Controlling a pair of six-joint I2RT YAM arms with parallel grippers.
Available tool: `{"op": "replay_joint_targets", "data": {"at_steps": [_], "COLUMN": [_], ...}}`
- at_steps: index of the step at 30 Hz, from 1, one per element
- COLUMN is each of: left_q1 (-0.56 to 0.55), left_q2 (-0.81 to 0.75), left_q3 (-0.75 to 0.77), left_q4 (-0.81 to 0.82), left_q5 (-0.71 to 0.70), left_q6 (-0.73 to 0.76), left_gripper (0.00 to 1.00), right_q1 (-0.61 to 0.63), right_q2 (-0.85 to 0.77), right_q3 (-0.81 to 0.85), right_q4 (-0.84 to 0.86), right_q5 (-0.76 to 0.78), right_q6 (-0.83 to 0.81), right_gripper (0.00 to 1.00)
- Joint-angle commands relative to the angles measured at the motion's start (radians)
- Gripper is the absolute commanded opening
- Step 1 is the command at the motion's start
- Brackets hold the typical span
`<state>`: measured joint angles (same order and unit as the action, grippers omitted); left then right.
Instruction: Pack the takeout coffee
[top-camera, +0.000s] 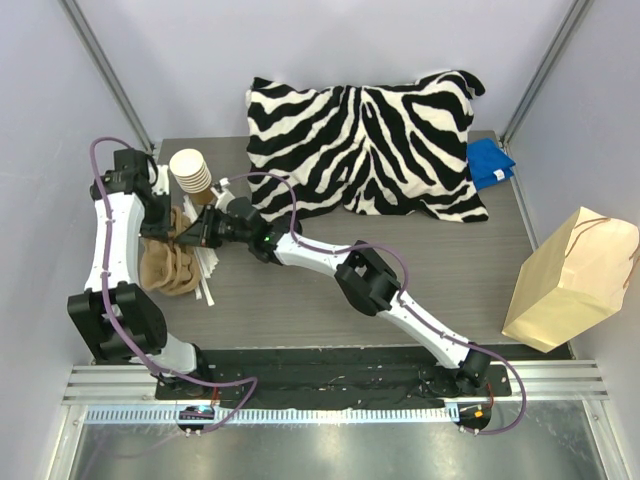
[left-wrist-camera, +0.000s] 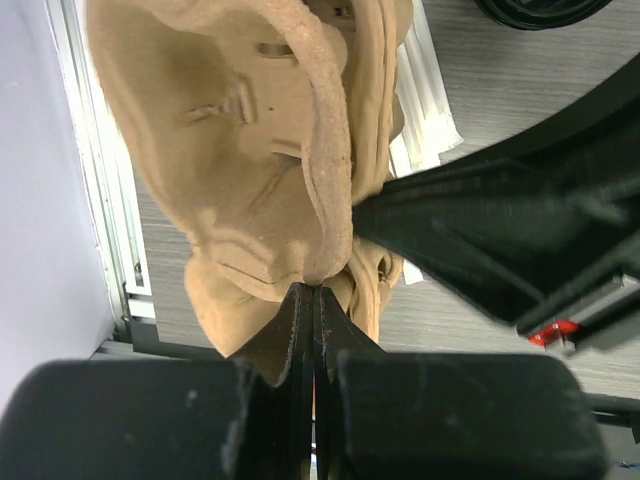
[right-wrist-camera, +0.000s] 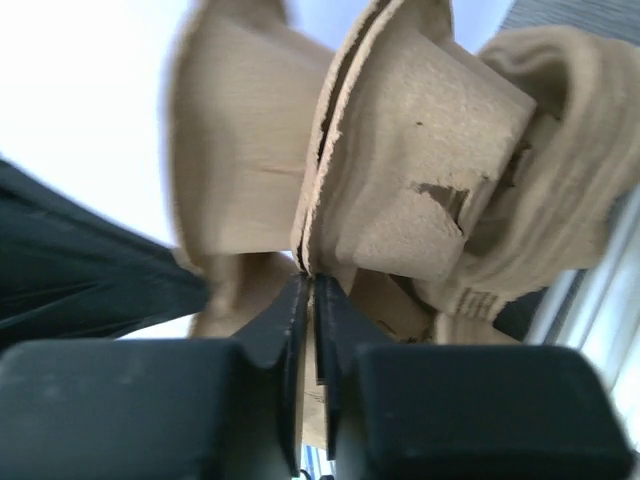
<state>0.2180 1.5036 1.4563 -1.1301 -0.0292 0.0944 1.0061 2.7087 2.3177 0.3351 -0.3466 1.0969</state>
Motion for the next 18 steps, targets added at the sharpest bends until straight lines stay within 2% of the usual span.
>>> {"op": "replay_joint_targets", "data": {"at_steps": [1, 2, 9, 10, 11, 14, 18], "left_q1": [-0.003, -0.002, -0.003, -0.003, -0.002, -0.003, -0.002], "left_q2": [-0.054, -0.057, -0.086, -0.088, -0.085, -0.074, -0.069], "left_q3": [0.035, 0.038, 0.070, 0.078, 0.099, 0.131, 0.159], "left_q4": [-0.037, -0.037, -0.028, -0.028, -0.031, -0.046, -0.048], "left_q5": [0.012, 0.009, -0.064, -0.066, -0.067, -0.058, -0.054], "left_q6": [0.001, 0.002, 0.007, 0.010, 0.010, 0.008, 0.008], "left_gripper": [0.00, 0.00, 0.00, 0.00, 0.00, 0.00, 0.00], "right_q1": [0.002, 0.002, 0.006, 0.006, 0.005, -0.003, -0.018], "right_q2": [0.003, 0.000, 0.006, 0.008, 0.006, 0.003, -0.009], "right_q3": [0.029, 0.029, 0.014, 0.011, 0.008, 0.000, -0.007], "right_q4": [0.012, 0.012, 0.048, 0.050, 0.050, 0.048, 0.048], "right_q5": [0.037, 0.034, -0.002, -0.009, -0.014, -0.026, -0.048], "right_q6": [0.008, 0.006, -0.009, -0.012, -0.022, -0.031, -0.034], "right_gripper": [0.07, 0.01, 0.02, 0.06, 0.19, 0.40, 0.52]}}
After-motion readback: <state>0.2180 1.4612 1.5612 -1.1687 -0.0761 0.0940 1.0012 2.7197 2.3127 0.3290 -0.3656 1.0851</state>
